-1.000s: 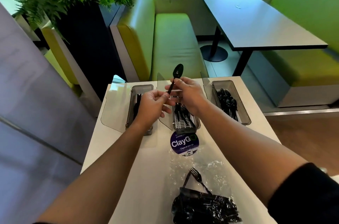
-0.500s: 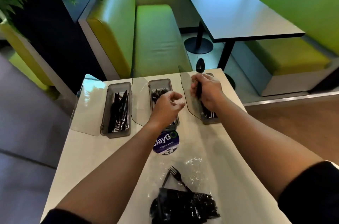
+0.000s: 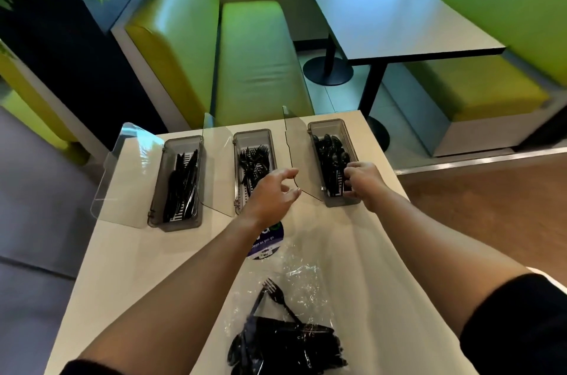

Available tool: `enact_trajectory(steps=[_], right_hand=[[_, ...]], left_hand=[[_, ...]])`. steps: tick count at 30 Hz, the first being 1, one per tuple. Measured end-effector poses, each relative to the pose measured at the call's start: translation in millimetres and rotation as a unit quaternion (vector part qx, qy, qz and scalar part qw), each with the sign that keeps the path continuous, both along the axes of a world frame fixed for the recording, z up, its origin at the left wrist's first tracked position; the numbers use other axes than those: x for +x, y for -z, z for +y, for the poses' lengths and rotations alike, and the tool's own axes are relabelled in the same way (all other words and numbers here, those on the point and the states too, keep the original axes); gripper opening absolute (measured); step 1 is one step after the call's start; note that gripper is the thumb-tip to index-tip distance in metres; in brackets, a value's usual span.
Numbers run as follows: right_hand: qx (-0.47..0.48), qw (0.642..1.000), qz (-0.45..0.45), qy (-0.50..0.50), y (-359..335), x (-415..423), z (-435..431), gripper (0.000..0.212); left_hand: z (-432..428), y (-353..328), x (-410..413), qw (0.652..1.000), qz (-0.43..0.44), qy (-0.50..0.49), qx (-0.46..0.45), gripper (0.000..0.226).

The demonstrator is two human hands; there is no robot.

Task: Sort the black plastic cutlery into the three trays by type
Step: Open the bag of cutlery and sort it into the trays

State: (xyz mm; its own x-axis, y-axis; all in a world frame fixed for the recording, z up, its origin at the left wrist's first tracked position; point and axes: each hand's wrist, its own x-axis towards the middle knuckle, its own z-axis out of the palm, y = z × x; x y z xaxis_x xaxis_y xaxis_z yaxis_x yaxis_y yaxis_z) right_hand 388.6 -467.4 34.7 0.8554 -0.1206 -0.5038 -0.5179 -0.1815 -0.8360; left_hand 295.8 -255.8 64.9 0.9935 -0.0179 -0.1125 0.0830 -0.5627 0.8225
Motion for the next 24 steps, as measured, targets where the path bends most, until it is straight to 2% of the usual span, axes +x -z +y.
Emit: enact_trajectory(steps=[4, 6, 11, 15, 19, 21, 24], right_hand=[[0.002, 0.998, -0.06, 0.005, -11.1, -13.8, -5.1, 0.023], [0.024, 0.996, -0.088, -0.025, -18.5, -28.0, -3.6, 0.014], [0.044, 0.977, -0.095, -0.185, -28.9, -74.8, 13.7, 0.021], [-0.008, 0.954, -0.055, -0.296, -27.8, -105.4, 37.5, 0.02], [-0.12, 0.911, -0.053, -0.392, -27.9, -125.3, 69.6, 0.03], [-0.175, 0.881, -0.031, -0.439, -29.4, -129.8, 81.3, 0.033], [-0.237, 0.829, 0.013, -0.506, -31.0, -135.9, 97.3, 0.029]], left_hand=[[8.6, -1.5, -10.9, 1.0, -0.005, 0.014, -0.006, 0.045], [17.2, 1.2, -17.9, 1.0, -0.005, 0.009, -0.012, 0.039], [38.3, 8.8, -49.6, 1.0, 0.012, 0.004, -0.028, 0.014], [47.9, 17.0, -82.3, 0.999, 0.034, 0.013, -0.015, 0.012], [65.2, 35.0, -106.0, 0.993, 0.087, 0.069, 0.045, 0.014], [74.3, 42.3, -113.1, 0.981, 0.118, 0.115, 0.103, 0.019], [84.1, 45.3, -124.2, 0.958, 0.13, 0.167, 0.194, 0.014]])
